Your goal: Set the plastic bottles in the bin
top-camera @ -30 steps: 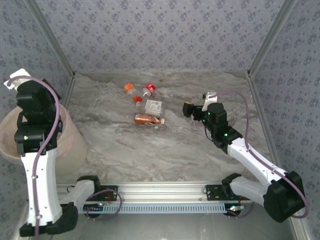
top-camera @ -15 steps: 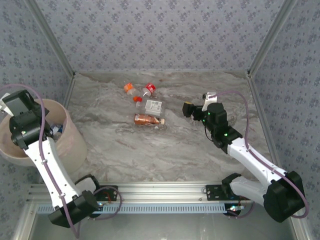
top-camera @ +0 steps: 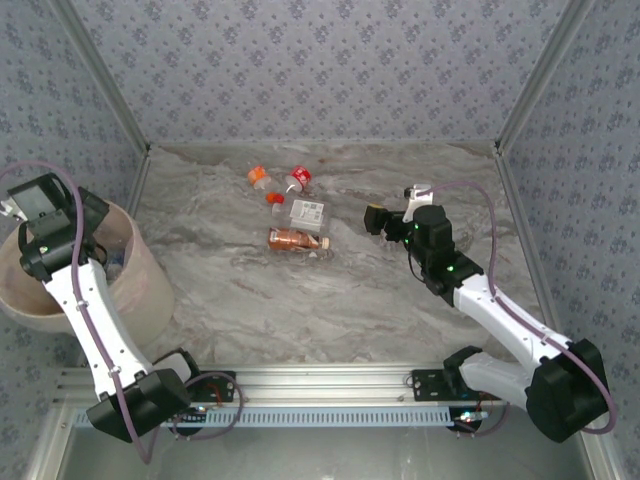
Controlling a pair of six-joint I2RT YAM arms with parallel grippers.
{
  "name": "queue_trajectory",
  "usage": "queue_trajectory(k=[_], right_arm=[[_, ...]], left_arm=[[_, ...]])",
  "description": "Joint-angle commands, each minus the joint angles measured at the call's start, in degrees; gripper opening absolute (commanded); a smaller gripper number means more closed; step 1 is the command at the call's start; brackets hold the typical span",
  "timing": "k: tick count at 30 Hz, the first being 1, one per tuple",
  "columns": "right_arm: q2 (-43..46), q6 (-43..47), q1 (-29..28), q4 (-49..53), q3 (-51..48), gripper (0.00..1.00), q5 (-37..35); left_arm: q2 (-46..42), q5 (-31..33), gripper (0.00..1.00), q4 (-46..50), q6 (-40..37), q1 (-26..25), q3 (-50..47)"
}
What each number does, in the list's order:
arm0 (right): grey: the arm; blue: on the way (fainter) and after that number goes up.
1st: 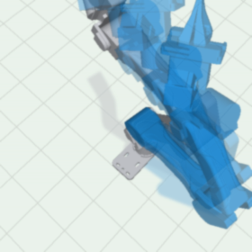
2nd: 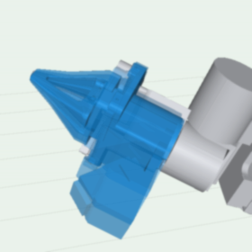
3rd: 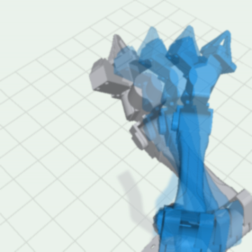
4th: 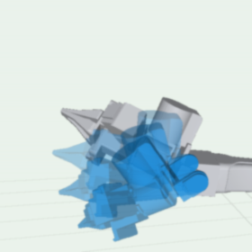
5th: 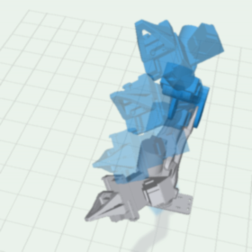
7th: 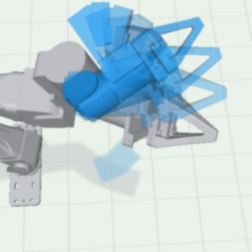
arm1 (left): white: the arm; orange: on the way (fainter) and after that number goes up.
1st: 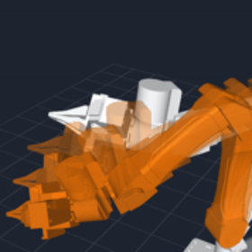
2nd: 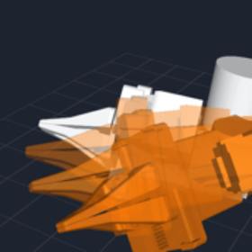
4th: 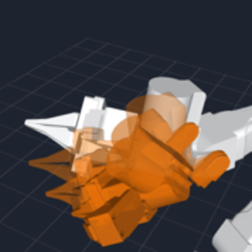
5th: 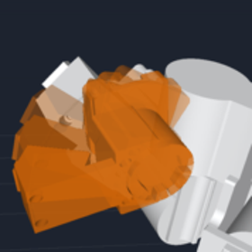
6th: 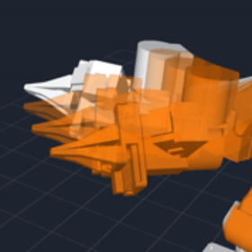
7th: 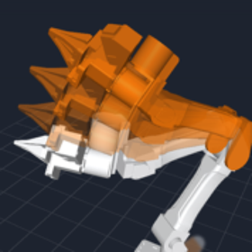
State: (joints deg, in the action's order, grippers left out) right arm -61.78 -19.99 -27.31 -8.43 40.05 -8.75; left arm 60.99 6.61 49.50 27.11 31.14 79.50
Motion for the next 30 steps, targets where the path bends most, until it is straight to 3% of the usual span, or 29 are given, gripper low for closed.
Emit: queue_trajectory(k=[1,7,14,18,21,25,30], right_arm=[[-0.92,-0.71,-0.42,-1.25,2.26,1.00,0.38],[-3.43,-0.93,-0.44,-1.11,3.52,1.00,2.67],[-6.00,0.58,-0.79,-3.25,3.75,1.00,6.04],[-8.13,4.00,-1.07,-3.39,4.23,0.97,13.64],[-9.85,4.33,-2.11,-2.90,4.86,0.98,14.35],[-10.87,4.43,-2.95,-3.50,4.51,1.00,12.94],[-11.06,4.33,-2.89,-5.66,2.95,1.00,13.97]], left_arm=[[-0.92,-3.52,0.91,0.43,0.13,0.32,2.75],[-1.18,-10.14,0.98,0.07,0.22,-1.37,4.10],[-0.23,2.86,0.98,0.16,1.26,-23.63,7.42],[1.07,6.63,0.98,-4.37,3.79,-34.73,6.64],[3.14,10.71,0.98,-7.19,4.83,-42.32,6.20],[5.81,14.57,0.98,-10.27,8.42,-49.19,4.45],[8.75,12.28,0.98,-15.99,19.61,-53.58,-1.41]])
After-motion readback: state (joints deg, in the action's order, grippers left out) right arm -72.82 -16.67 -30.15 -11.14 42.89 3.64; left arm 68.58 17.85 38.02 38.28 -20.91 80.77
